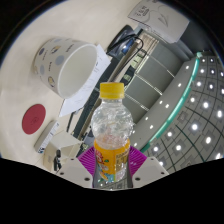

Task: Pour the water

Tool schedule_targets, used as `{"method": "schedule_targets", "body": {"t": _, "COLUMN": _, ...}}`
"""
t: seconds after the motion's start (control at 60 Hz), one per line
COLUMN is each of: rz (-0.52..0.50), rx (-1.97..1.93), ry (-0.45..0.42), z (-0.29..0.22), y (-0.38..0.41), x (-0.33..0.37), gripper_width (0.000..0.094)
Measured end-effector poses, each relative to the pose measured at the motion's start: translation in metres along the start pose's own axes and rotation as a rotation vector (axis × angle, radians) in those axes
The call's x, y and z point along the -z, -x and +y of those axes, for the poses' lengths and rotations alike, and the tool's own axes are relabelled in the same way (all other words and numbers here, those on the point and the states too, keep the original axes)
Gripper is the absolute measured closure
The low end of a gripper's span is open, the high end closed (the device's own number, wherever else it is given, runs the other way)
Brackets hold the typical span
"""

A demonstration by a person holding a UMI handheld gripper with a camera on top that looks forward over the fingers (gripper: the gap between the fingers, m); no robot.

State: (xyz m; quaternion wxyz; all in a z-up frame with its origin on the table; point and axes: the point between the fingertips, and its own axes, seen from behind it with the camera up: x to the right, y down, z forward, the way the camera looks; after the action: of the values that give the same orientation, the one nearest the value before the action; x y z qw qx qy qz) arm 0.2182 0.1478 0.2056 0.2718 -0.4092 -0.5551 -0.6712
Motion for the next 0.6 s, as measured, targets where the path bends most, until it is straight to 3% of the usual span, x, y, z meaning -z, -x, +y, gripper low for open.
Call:
{"method": "schedule_targets", "body": {"t": 0.3, "rz": -0.047, "rx": -0.018, "ry": -0.003, "z": -0.005, "y": 0.014, "x": -0.004, "gripper_width": 0.0544}}
{"method": "schedule_targets", "body": {"t": 0.6, "rz": -0.142, "rx": -0.795, "ry": 0.017, "z": 0.026, "y": -0.02, "x": 0.014, "gripper_width": 0.0542}}
